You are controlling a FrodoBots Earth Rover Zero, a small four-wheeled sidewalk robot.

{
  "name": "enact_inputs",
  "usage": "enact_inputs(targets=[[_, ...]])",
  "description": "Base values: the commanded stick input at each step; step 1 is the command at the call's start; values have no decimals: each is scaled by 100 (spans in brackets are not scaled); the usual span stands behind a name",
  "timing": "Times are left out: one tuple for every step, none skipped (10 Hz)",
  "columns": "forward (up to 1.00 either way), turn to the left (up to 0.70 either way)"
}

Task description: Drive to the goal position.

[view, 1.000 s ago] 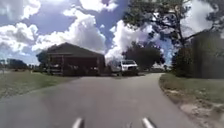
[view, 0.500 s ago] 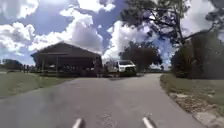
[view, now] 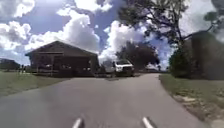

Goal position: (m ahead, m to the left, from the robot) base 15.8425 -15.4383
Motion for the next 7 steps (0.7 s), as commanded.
enact_inputs(targets=[[70,0],[70,0],[70,0],[70,0],[70,0],[70,0],[70,0]])
